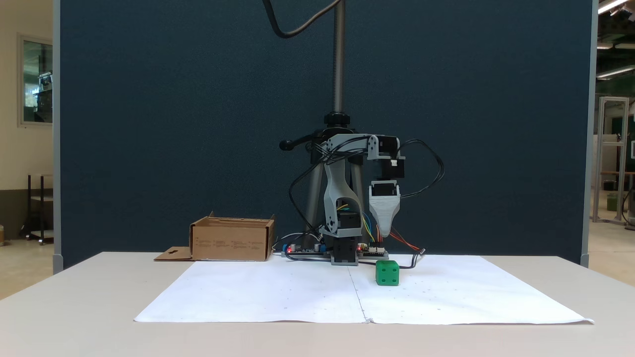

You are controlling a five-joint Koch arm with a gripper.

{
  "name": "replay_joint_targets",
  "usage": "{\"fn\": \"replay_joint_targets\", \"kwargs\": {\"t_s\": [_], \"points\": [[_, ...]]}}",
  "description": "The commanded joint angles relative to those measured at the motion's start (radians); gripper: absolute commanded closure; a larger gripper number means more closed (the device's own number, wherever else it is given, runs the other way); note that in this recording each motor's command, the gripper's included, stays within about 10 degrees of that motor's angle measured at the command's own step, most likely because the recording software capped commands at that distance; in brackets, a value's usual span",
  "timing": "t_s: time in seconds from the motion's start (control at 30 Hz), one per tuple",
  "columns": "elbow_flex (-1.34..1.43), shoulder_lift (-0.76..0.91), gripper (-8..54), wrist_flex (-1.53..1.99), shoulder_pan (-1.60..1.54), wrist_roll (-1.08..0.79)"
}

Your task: Grasp a green dice and put it in the bin.

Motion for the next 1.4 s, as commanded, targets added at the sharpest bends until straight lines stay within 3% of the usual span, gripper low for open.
{"fn": "replay_joint_targets", "kwargs": {"t_s": [0.0,1.37], "points": [[-0.006,0.009,3.7,-0.029,-0.015,0.081],[0.183,-0.035,3.0,-0.23,-0.014,0.0]]}}
